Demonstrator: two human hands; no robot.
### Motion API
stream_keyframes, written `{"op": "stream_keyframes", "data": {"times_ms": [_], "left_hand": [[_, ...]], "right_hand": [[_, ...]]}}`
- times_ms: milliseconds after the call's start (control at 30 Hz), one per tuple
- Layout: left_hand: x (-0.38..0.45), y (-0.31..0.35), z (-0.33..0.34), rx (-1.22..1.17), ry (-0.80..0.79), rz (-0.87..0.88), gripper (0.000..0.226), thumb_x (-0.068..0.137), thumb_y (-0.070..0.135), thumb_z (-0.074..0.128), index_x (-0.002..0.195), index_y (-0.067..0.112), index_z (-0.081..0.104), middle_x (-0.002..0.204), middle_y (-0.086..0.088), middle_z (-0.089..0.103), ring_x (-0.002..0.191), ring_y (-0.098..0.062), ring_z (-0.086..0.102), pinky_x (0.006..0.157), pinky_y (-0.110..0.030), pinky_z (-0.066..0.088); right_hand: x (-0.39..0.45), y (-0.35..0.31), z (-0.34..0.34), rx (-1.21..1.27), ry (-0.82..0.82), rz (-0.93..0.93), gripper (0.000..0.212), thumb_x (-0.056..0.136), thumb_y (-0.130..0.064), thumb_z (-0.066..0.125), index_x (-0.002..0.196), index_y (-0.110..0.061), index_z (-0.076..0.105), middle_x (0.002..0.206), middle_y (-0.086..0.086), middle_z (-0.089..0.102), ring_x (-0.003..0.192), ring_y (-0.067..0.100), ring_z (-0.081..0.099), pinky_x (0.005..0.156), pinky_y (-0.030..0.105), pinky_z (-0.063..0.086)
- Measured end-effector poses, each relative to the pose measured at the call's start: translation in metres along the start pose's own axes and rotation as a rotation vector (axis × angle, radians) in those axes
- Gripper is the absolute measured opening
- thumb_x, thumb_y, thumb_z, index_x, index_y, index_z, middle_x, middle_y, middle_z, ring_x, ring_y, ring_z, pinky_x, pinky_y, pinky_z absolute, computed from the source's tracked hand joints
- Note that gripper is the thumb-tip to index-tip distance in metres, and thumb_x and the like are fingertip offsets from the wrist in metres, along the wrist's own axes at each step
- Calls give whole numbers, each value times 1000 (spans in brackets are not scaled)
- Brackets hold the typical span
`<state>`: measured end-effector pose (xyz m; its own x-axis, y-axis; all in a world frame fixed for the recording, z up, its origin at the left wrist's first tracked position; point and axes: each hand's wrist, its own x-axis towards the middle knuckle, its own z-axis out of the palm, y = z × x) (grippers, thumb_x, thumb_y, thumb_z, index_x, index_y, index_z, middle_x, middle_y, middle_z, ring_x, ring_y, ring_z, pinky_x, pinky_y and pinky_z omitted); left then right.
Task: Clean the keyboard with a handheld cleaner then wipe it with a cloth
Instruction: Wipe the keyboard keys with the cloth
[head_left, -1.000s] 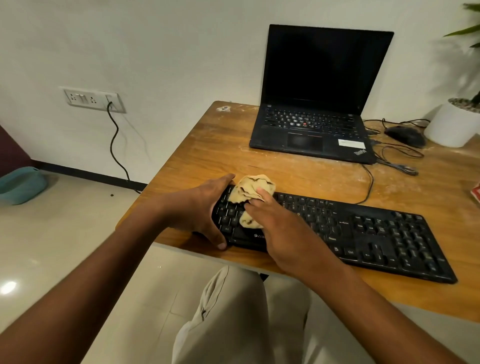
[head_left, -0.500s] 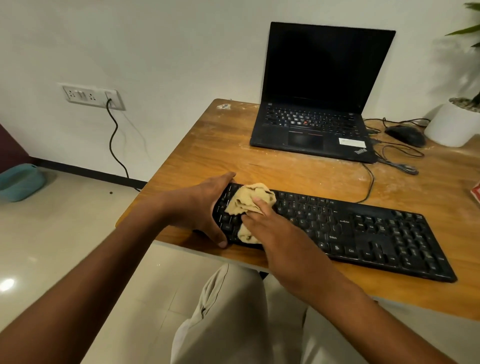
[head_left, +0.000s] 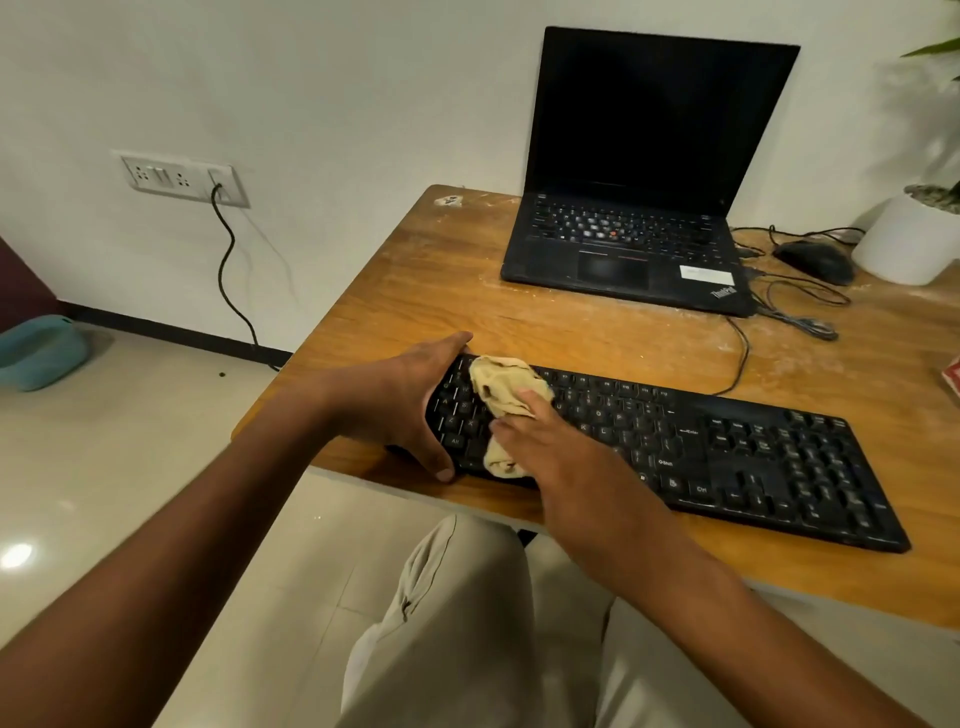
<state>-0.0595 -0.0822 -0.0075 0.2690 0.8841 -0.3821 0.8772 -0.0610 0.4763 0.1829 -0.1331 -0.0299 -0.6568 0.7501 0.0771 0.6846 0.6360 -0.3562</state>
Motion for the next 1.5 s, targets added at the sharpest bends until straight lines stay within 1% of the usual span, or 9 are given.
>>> {"op": "stream_keyframes", "data": {"times_ms": [167,367,567,800,967,1100,1300,1400,1500], "left_hand": [[0,-1,0,-14,-6,4,153,54,36,100,161,38,-10,168,5,13,150,-19,22,121,-36,25],[-2,1,0,-11,3,-7,153,54,38,100,160,40,-10,168,5,13,150,-20,23,119,-35,28],[-1,0,0,-19,-2,2,153,54,37,100,160,40,-10,168,5,13,150,-20,22,122,-38,26],[-1,2,-1,-15,1,-11,153,53,36,100,161,39,-9,167,5,14,149,-20,24,120,-36,27],[1,-1,1,7,9,5,154,53,40,100,161,38,-10,168,5,14,150,-20,23,122,-39,28],[1,-2,1,-28,2,7,154,53,36,101,160,40,-9,168,5,14,150,-20,22,122,-38,27],[-2,1,0,-10,13,-3,153,53,37,100,161,39,-9,168,6,13,151,-20,22,122,-39,27],[-1,0,1,7,8,-4,153,54,38,100,161,38,-10,168,5,13,151,-20,21,122,-38,27],[1,-1,0,-20,1,2,155,52,38,101,160,41,-9,167,5,14,150,-19,23,122,-39,28]], "right_hand": [[2,42,-19,-74,83,220,78,89,16,44,157,-23,35,165,-7,29,152,2,-1,121,33,25],[39,2,-1,-5,89,75,67,94,7,44,157,-16,34,168,7,18,155,21,19,125,44,24],[-11,24,-6,-23,32,118,80,94,13,41,159,-31,25,168,-14,7,151,1,-4,126,36,17],[42,8,-9,-8,158,174,63,94,10,43,152,-14,40,163,8,32,154,22,19,123,47,28],[2,-17,13,11,122,-33,60,96,6,38,153,-11,42,162,7,33,154,15,10,122,36,12],[-13,24,-2,-24,55,166,80,94,13,40,159,-31,24,168,-12,8,153,3,-4,126,39,18],[18,-6,6,5,158,48,61,98,6,41,156,-12,36,165,8,26,153,13,5,118,28,0],[2,-20,18,-25,148,-54,62,90,11,46,150,-7,46,158,11,41,151,15,7,116,33,5],[-19,4,5,-50,61,25,79,93,13,37,160,-24,19,166,-10,1,144,-2,-24,111,20,-11]]}}
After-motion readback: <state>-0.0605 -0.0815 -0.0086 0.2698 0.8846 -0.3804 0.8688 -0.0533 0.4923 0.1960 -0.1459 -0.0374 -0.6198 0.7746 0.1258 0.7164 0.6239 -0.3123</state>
